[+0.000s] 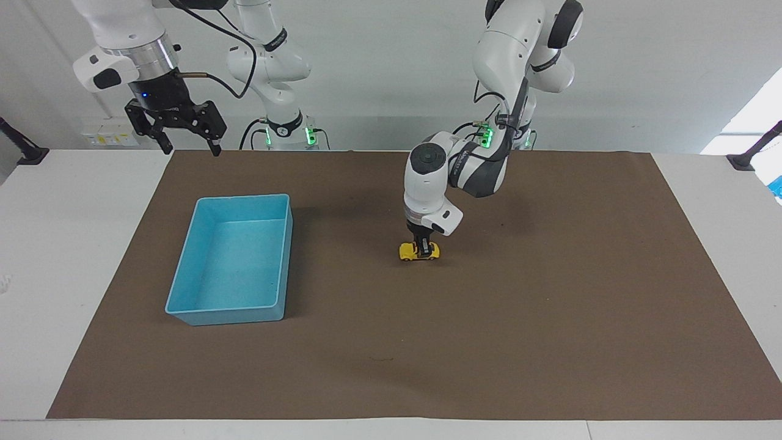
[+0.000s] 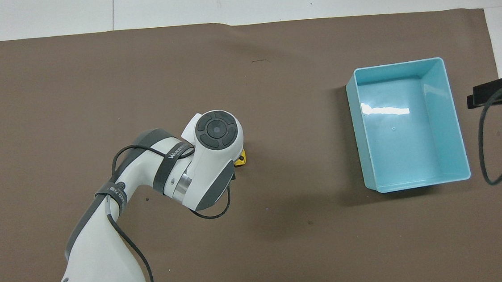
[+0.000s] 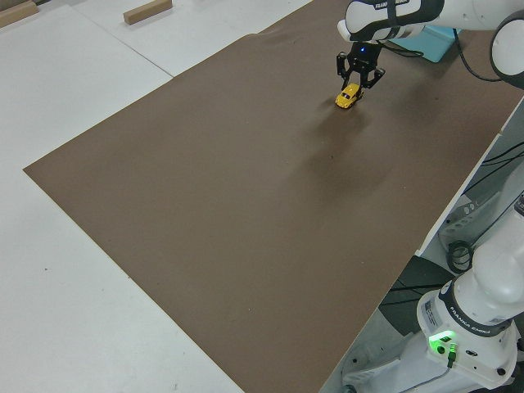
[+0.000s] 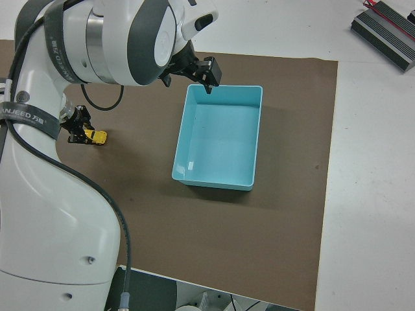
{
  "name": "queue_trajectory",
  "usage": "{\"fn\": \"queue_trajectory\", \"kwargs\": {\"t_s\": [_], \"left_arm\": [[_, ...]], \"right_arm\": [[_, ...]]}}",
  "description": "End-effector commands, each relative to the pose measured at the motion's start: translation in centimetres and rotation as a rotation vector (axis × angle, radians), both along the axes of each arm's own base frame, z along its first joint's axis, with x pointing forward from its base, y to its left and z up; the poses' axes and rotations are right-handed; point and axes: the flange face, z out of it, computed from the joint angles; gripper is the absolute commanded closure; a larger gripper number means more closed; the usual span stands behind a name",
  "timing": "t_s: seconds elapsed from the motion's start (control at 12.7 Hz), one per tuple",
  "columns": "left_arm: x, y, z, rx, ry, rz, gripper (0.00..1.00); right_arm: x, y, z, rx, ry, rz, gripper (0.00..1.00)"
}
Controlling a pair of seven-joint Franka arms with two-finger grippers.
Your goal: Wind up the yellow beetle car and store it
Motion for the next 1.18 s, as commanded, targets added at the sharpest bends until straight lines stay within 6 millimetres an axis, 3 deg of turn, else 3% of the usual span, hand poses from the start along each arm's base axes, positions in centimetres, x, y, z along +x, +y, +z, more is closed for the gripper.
{"fn": "queue_trajectory", "kwargs": {"t_s": [0.0, 0.39, 0.55, 0.71, 0.79, 0.86, 1.02, 1.1], "left_arm": [[1.8, 4.6, -3.0, 0.029, 0.019, 0.01, 0.72], [3.7, 11.3, -4.7, 0.032, 0.042, 0.001, 0.7], [4.4, 13.2, -4.8, 0.031, 0.046, 0.005, 0.68], [4.5, 13.3, -4.8, 0.031, 0.047, -0.002, 0.66], [4.5, 13.4, -4.8, 0.032, 0.048, -0.001, 0.56], [4.5, 13.4, -4.8, 0.032, 0.049, -0.002, 0.01], [4.8, 13.1, -3.7, 0.03, 0.04, -0.002, 0.0], [4.8, 13.0, -1.7, 0.025, 0.026, -0.002, 0.0]], "right_arm": [[-0.6, -0.4, 0.4, 0.008, 0.003, 0.017, 0.0], [-0.5, -0.4, 0.4, 0.008, 0.005, 0.019, 0.0], [-0.6, -0.4, 0.4, 0.008, 0.005, 0.017, 0.0], [-0.6, -0.4, 0.4, 0.008, 0.005, 0.017, 0.0], [-0.6, -0.4, 0.4, 0.008, 0.005, 0.017, 0.0], [-0.6, -0.4, 0.4, 0.008, 0.005, 0.016, 0.0], [-0.6, -0.4, 0.4, 0.008, 0.003, 0.016, 0.0], [-0.6, -0.4, 0.4, 0.008, 0.003, 0.017, 0.0]]}}
